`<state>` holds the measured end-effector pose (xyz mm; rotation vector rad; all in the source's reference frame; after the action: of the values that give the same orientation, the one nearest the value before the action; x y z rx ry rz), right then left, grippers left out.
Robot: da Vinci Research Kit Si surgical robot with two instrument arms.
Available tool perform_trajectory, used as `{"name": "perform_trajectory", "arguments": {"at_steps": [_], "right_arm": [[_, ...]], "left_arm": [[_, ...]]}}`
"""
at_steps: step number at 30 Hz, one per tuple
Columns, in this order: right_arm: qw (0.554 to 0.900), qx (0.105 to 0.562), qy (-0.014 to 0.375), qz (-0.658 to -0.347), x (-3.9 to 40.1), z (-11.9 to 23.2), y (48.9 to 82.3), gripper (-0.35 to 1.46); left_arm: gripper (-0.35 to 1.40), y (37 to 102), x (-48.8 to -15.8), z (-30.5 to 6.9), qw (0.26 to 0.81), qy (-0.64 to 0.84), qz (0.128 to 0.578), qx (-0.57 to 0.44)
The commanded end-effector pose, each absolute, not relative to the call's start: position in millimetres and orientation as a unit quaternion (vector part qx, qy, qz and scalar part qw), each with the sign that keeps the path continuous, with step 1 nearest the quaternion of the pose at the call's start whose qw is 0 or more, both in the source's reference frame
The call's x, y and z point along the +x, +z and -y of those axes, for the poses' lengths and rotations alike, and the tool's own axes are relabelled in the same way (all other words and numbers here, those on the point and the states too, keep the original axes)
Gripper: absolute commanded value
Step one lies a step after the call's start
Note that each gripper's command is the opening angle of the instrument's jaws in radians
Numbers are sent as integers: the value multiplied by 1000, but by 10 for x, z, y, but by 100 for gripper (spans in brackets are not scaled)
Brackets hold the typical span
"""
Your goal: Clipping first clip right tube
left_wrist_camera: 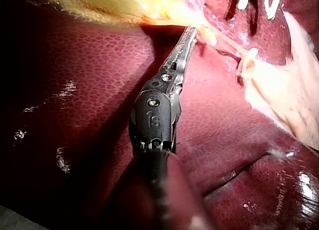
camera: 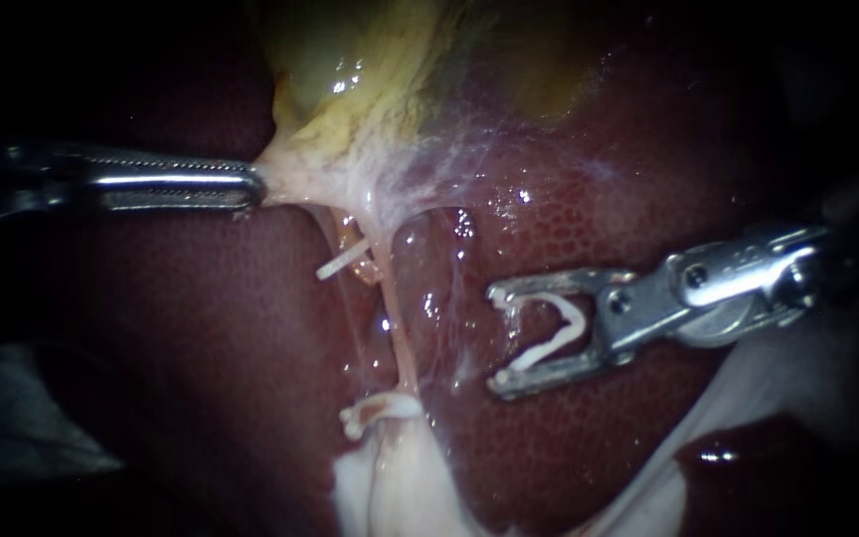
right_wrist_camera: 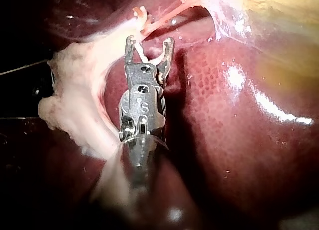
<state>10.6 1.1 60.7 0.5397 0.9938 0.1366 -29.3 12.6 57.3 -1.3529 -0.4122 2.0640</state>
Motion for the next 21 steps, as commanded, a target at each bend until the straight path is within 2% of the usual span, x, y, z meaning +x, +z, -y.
{"name": "perform_trajectory", "arguments": {"at_steps": [1,8,14,21], "right_arm": [[840,260,71,-471,109,-9,610,49],[825,284,111,-475,136,-1,639,49],[816,303,128,-475,159,9,671,49],[783,337,158,-498,183,16,695,50]], "left_arm": [[-35,574,-293,-126,314,783,156,-513],[-35,574,-294,-126,314,783,156,-513],[-35,574,-294,-126,315,783,156,-513],[-35,573,-294,-126,315,783,156,-513]]}}
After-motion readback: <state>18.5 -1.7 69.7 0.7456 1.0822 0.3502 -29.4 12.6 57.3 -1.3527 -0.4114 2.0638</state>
